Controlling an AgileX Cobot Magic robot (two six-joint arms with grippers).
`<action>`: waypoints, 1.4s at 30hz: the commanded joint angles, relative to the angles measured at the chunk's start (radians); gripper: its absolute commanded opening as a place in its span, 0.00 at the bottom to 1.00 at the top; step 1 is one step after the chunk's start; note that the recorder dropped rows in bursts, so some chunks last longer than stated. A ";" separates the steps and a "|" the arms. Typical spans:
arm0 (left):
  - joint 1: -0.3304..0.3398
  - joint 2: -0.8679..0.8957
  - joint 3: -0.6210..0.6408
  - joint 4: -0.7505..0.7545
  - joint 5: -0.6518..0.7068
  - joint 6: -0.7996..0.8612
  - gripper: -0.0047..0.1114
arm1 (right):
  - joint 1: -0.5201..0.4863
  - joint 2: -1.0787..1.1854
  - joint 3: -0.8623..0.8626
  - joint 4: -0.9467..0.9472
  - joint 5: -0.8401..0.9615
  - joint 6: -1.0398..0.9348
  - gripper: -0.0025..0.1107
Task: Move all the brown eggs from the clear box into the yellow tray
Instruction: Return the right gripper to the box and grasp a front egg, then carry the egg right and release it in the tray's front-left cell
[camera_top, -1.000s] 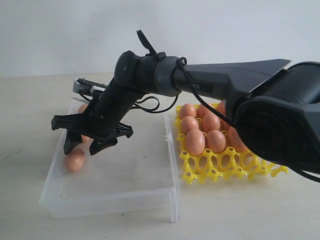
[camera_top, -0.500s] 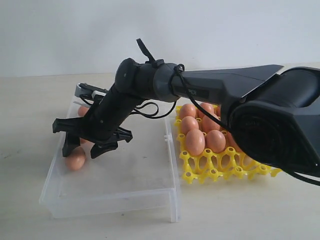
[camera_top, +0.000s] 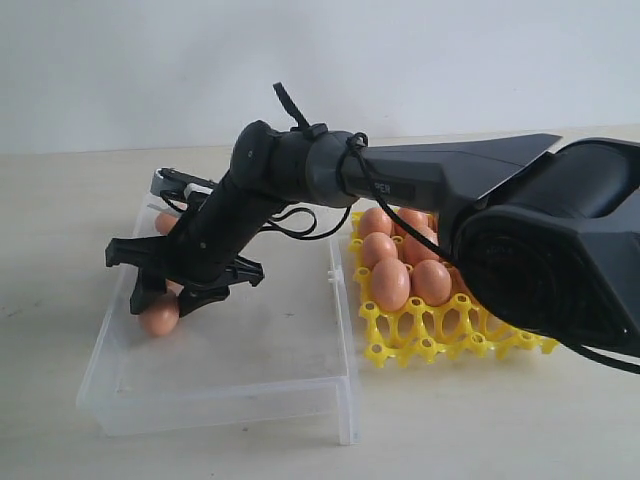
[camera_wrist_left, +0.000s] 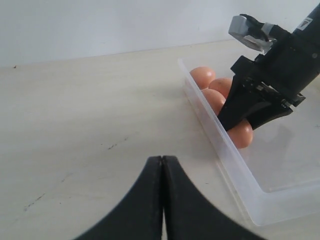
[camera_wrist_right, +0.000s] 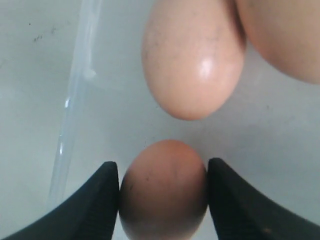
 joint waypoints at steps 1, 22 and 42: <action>-0.004 -0.006 -0.004 -0.003 -0.010 0.000 0.04 | 0.002 0.013 -0.001 -0.007 0.050 -0.067 0.02; -0.004 -0.006 -0.004 -0.003 -0.010 0.000 0.04 | 0.002 -0.892 1.208 -0.103 -0.978 -0.318 0.02; -0.004 -0.006 -0.004 -0.003 -0.010 0.000 0.04 | -0.092 -0.867 1.403 0.006 -1.039 -0.355 0.02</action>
